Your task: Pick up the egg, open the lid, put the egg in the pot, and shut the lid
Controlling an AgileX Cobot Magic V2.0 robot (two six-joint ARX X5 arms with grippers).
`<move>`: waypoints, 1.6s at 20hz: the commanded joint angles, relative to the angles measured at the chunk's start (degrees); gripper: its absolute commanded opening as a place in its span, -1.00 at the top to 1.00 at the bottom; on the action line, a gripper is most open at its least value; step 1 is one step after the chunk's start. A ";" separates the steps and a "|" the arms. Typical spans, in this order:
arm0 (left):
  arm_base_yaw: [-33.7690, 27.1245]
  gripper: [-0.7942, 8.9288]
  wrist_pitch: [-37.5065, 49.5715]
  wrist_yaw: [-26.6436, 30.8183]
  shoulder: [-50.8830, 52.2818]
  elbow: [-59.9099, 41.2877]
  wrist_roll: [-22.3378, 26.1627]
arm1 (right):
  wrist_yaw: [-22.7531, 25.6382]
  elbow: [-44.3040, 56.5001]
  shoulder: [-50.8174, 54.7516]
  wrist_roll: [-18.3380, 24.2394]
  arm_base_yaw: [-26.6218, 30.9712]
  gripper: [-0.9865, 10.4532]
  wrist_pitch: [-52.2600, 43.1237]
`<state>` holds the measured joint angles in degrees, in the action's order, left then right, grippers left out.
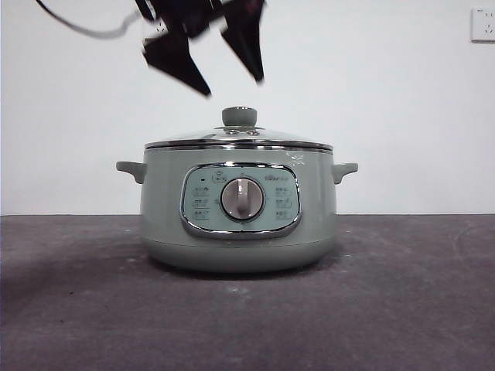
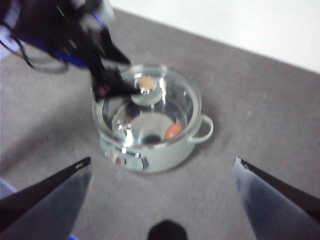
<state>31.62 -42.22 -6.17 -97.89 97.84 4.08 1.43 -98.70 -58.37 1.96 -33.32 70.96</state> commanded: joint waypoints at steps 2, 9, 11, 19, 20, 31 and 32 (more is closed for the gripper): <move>0.13 -0.39 -4.57 -0.26 5.66 0.15 0.20 | -1.05 0.00 -1.11 0.04 -0.07 0.00 3.21; 0.20 -0.38 -18.88 -3.63 18.62 0.15 0.20 | -10.14 0.00 -3.67 0.07 -0.07 0.01 7.54; 0.20 -0.27 -22.71 -6.36 21.97 0.15 0.20 | -13.79 0.00 -4.42 0.04 -0.07 0.02 7.54; 0.20 0.85 -29.81 -7.76 28.68 0.15 0.22 | -17.59 0.00 -5.38 0.46 -0.07 0.83 7.52; 0.20 0.85 -29.86 -7.56 28.68 0.15 0.22 | -17.62 0.00 -5.35 -0.20 -0.07 0.83 7.52; 0.17 0.84 -28.98 -7.41 28.65 0.15 0.24 | -17.62 0.00 -4.96 -1.01 -0.07 0.83 7.52; 0.17 0.84 -28.98 -7.41 28.65 0.15 0.24 | -17.62 0.00 -4.96 -1.01 -0.07 0.83 7.52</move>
<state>31.66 -71.68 -13.65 -69.25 97.91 4.05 -16.32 -98.67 -63.46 1.28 -33.32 77.60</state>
